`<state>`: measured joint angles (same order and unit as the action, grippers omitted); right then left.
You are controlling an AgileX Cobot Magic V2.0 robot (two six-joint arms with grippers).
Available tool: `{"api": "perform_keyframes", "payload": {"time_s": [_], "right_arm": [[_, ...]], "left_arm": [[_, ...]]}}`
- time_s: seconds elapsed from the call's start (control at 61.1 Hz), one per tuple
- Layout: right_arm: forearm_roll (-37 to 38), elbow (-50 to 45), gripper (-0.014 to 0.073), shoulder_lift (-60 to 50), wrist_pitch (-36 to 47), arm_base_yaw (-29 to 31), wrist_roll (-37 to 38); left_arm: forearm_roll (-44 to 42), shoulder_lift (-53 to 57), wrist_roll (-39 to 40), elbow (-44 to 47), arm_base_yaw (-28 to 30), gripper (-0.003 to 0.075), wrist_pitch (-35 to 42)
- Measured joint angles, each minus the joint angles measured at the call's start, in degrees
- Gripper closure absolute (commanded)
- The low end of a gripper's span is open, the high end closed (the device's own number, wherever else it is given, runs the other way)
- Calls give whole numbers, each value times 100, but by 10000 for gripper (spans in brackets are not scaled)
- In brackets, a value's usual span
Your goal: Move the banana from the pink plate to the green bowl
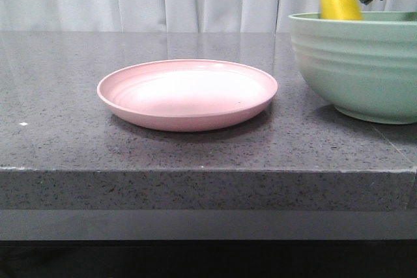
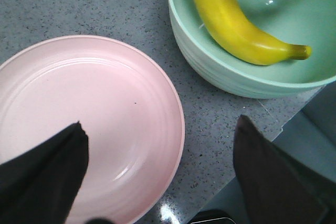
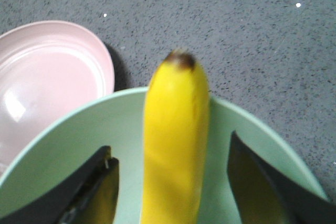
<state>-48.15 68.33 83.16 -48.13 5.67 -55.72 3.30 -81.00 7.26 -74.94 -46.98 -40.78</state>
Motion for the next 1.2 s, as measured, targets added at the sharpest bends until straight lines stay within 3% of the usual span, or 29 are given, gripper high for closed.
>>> {"api": "perform_keyframes", "payload": {"time_s": [0.18,0.262,0.36,0.442,0.508,0.704,0.917,1.032,1.195], "right_arm": [[0,228,130,0,-100,0,523],[53,371,296,0,-236,0,1100],[347,592,543,-12,-395,0,1917],[661,784,671,-24,-562,0,2471],[839,919,649,-35,-703,0,2748],[1418,1037,654,-183,-799,-25,3332],[3316,1012,654,-772,-745,-342,4550],[3539,707,654,-1262,-371,-433,4686],[3552,-307,654,-2236,484,-626,4624]], "left_arm": [[0,0,0,0,0,206,0],[-7,0,0,0,11,293,25],[-7,0,0,0,135,455,106],[-7,0,0,0,344,615,132],[-23,0,0,0,556,744,153],[-155,9,0,0,1169,741,168],[-1270,248,928,72,1840,741,-125],[-2055,645,1538,328,2021,741,-138],[-2395,1432,1888,1085,2245,741,143]]}}
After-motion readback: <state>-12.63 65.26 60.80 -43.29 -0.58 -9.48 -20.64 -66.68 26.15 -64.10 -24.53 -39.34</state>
